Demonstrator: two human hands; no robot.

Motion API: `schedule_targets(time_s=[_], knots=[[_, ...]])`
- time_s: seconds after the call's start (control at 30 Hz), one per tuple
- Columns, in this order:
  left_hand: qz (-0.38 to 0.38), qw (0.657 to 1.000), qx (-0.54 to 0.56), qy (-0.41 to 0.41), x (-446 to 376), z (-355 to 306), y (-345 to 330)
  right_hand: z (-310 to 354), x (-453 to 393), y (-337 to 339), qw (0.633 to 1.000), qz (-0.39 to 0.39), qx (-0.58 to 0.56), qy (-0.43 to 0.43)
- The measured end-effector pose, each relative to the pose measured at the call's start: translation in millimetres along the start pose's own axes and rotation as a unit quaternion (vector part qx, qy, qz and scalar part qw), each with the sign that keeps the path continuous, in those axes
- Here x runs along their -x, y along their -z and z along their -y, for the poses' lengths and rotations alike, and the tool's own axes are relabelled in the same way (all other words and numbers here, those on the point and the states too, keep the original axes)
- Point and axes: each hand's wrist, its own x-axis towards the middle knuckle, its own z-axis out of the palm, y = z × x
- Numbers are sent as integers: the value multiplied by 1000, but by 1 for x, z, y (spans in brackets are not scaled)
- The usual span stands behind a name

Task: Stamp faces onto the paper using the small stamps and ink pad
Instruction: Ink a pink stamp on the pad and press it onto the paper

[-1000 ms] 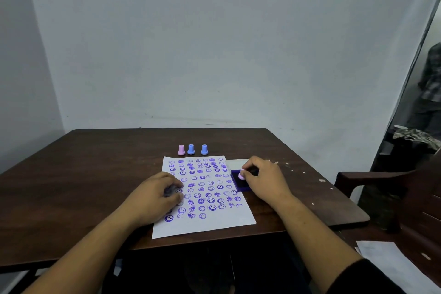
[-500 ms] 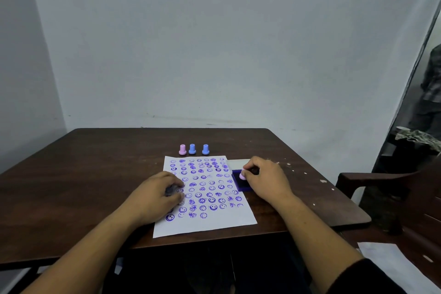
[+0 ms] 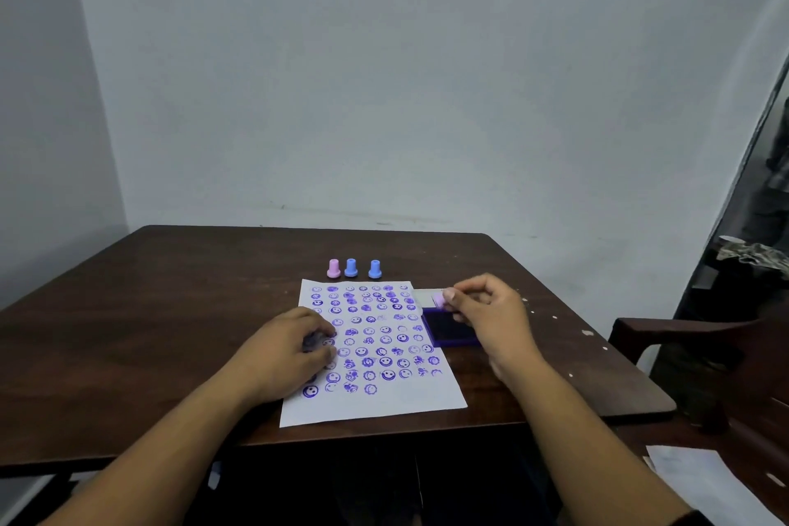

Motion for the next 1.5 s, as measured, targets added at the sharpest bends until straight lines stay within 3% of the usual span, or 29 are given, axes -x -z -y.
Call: schedule_targets(time_s=[0.07, 0.13, 0.27, 0.37, 0.77, 1.2, 1.37, 1.5], knots=[[-1, 1000, 0, 0, 0, -1, 1, 6, 14, -3, 977, 46, -205, -46], [-1, 1000, -1, 1, 1, -2, 1, 11, 27, -4, 930, 87, -347, -85], [4, 1000, -5, 4, 1, -4, 2, 18, 50, -10, 866, 132, -468, -120], [5, 1000, -4, 7, 2, -4, 3, 19, 60, -14, 852, 140, -489, -127], [12, 1000, -10, 3, 2, -6, 5, 9, 69, -20, 844, 128, -494, -163], [9, 1000, -10, 5, 3, -8, 5, 8, 69, -20, 846, 130, -497, -143], [13, 1000, -12, 4, 1, -6, 3, 4, 68, -22, 888, 121, -435, -92], [14, 1000, -7, 3, 0, -3, 2, 2, 71, -26, 956, 113, -272, 6]])
